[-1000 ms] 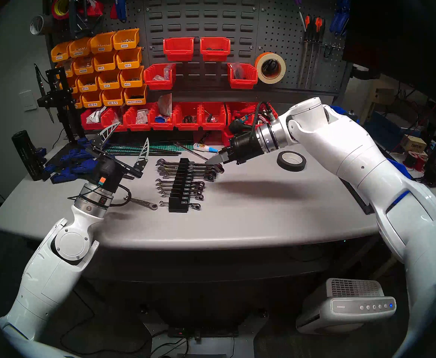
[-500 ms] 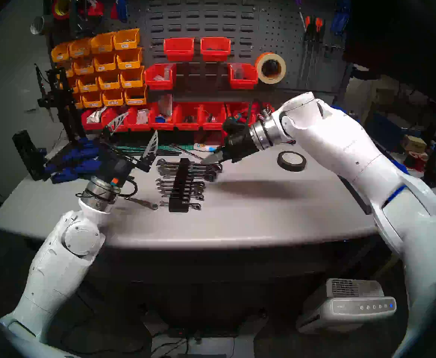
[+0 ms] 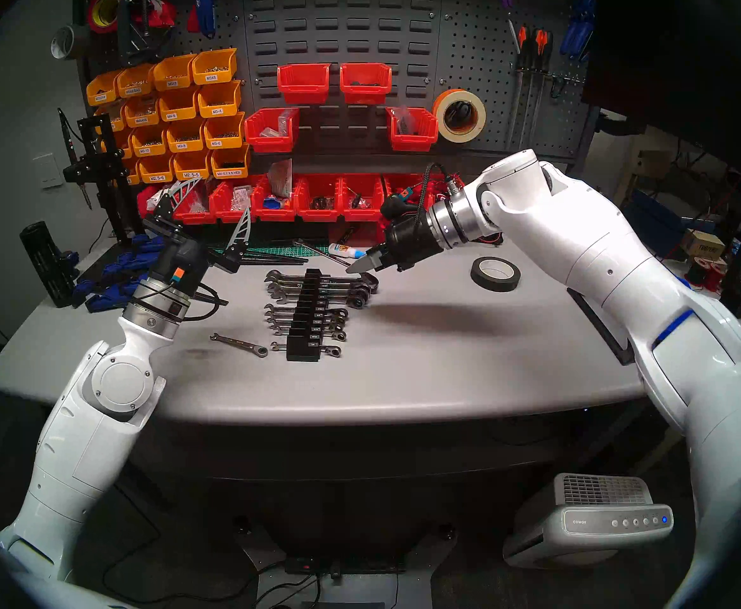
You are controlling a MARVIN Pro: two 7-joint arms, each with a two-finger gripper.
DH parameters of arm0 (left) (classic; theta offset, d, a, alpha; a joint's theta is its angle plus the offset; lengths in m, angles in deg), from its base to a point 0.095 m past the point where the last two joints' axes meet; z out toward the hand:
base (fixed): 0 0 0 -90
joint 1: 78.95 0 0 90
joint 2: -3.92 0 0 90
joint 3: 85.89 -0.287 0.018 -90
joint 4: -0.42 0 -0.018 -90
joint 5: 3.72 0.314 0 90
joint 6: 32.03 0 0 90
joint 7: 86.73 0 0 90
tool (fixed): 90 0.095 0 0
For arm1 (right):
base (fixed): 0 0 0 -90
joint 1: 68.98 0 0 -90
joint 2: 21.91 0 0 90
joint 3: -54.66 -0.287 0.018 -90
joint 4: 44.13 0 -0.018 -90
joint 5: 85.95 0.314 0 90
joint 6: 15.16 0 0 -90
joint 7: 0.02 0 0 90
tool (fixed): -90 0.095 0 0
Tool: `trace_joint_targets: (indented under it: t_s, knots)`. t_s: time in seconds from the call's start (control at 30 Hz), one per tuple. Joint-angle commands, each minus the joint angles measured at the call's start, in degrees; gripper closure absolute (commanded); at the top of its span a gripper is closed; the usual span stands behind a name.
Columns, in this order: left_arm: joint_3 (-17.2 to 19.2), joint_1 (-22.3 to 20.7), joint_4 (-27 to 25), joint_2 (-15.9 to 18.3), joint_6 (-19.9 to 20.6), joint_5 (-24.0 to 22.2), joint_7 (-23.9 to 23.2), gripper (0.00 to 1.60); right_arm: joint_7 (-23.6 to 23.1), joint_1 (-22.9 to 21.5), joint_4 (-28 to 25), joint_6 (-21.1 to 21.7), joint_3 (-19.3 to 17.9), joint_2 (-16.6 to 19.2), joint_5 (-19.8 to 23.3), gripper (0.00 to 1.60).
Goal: Put the wrenches on the table into the correct slot in the case
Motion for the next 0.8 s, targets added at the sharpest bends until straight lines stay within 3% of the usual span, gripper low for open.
trace_joint_targets:
  t_s: [0.0, 0.3, 0.53, 0.77]
  knots:
    - [2.7, -2.1, -5.0, 4.3, 5.8, -4.2, -6.6, 0.00, -1.8, -2.5, -0.7, -0.7, -1.6, 0.3, 0.8, 1.60]
    - [5.8, 1.8, -9.2, 9.5, 13.3, -7.0, -17.5, 0.00, -2.8, -2.4, -1.1, -1.3, -1.4, 1.0, 1.0, 1.60]
    - [7.7, 3.7, -10.3, 10.2, 14.1, -5.9, -19.9, 0.00, -3.2, -2.5, -1.0, -1.7, -1.2, 1.1, 1.0, 1.60]
    - [6.6, 4.0, -11.8, 11.3, 13.7, -2.8, -20.8, 0.00, -3.0, -3.5, -0.4, -1.1, -0.5, -0.6, 0.5, 1.60]
